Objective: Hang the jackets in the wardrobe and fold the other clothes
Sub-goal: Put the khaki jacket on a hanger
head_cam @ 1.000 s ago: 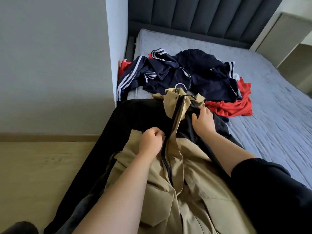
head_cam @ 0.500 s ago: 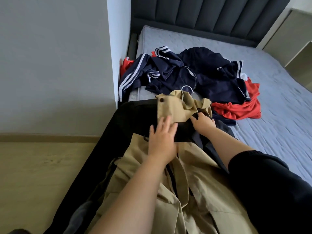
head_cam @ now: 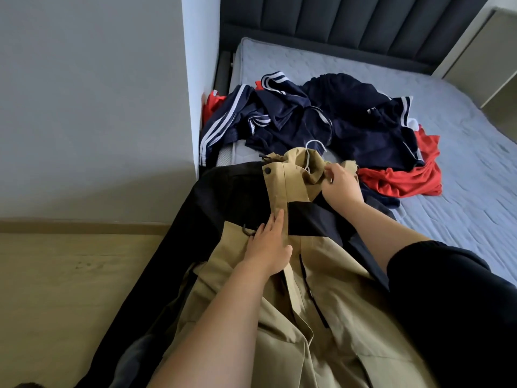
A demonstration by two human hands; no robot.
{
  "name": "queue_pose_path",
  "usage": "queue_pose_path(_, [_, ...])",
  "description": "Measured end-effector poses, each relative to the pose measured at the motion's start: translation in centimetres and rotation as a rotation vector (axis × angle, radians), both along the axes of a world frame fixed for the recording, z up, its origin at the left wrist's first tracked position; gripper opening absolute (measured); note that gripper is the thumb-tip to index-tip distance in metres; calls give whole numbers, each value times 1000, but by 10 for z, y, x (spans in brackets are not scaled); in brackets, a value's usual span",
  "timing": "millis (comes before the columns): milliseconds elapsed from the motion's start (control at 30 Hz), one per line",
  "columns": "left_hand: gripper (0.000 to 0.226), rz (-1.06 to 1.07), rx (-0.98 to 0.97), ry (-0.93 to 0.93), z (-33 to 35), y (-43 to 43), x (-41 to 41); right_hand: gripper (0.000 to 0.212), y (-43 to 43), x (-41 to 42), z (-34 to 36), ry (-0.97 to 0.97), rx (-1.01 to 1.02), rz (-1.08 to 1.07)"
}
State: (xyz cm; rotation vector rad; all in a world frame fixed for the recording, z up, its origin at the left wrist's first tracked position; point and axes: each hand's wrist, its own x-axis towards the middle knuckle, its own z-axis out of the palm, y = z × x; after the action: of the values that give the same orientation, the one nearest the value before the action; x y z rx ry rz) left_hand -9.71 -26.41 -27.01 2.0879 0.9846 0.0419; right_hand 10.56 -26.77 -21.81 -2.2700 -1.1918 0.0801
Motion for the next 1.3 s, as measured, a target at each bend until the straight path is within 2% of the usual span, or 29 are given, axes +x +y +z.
queue_pose_path(133, [75,12,-55,-58,1,2,0,41,28,-12,-2,171,-7,4])
queue_pose_path(267, [73,18,-81,-85,-1,6,2,44,51,-13,-8,296,-189,-84])
queue_pose_path(333, [72,15,-98,-100,-2,9,2,37,57,-12,-9,339,-282,-107])
queue_pose_path(400, [68,20,-112,-126,-3,9,3,17,59,-12,-9,326,-324,-109])
queue_pose_path(500, [64,36,-120,-180,0,7,3,24,53,-13,-5,230,-280,-109])
queue_pose_path(600, [66,86,-201,-281,15,-3,8,8,40,-19,11,138,-131,-142])
queue_pose_path(667, [68,125,-219,-340,29,-13,9,8,34,-27,29,78,-88,-133])
queue_pose_path(767, [70,153,-159,-348,53,-21,5,11,26,-45,65,24,-11,-47])
queue_pose_path(867, [72,178,-71,-317,84,-23,0,14,19,-64,104,56,80,7])
queue_pose_path(967, [75,179,51,-291,118,-26,-9,13,15,-84,146,186,157,42])
queue_pose_path(1067, [77,180,166,-277,149,-29,-22,12,7,-106,191,371,221,165])
queue_pose_path(1167, [79,203,275,-307,183,-34,-31,31,-2,-132,238,494,290,291])
queue_pose_path(1300, [84,308,427,-411,234,-32,-47,37,-5,-172,301,416,358,398])
